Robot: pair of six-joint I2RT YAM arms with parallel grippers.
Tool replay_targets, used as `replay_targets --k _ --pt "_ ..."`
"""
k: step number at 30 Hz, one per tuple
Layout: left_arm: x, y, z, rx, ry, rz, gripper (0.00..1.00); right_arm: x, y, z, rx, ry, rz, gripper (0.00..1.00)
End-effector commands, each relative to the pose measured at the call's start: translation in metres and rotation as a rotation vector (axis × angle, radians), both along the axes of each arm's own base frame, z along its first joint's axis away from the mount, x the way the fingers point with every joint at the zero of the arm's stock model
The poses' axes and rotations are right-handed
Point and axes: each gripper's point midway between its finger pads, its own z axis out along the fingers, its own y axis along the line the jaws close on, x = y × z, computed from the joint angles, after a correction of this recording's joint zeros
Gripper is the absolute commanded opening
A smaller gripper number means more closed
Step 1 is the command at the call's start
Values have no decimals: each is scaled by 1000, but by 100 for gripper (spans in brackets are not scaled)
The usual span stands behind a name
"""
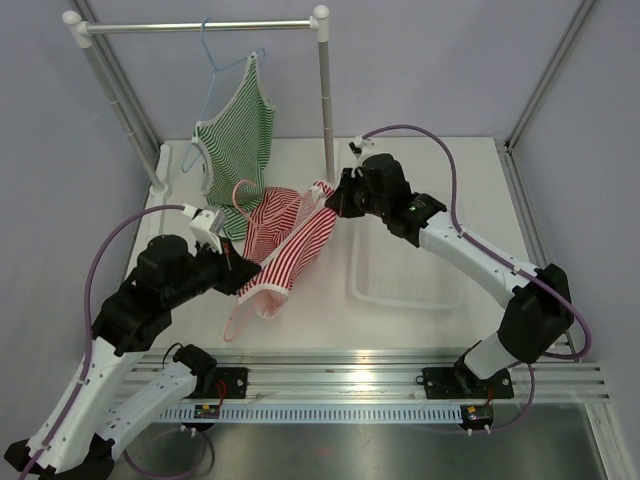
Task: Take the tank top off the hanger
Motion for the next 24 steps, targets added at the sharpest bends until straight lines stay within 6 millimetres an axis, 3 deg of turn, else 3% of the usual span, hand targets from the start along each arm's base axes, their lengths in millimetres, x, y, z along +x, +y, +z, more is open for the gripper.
replay_targets --k 1,8,9,10,12,14,15,20,24 --pt "-9 0 19 -28 -47 -29 0 47 -45 9 -35 -22 -206 0" --pt "-19 0 16 -23 -39 -69 0 71 -53 16 28 26 -209 0" --pt "-20 -2 20 -35 -51 -79 0 72 -52 1 2 71 -199 0" --pt "-21 -3 21 -43 -57 -90 0 73 -49 -1 -4 84 -185 0" --pt "-25 -6 27 -67 -74 -115 0 68 -37 -1 15 115 -120 0" --pt "-24 -8 35 -91 -105 -118 0 48 -23 -2 69 151 -12 0" --pt "-24 -10 38 -103 -117 -127 0 47 -16 10 121 118 11 0" --pt "-14 -21 58 -135 -176 -157 0 17 -10 45 210 76 133 0" --pt "-4 -30 76 -144 -220 -185 0 11 -13 60 228 43 151 0"
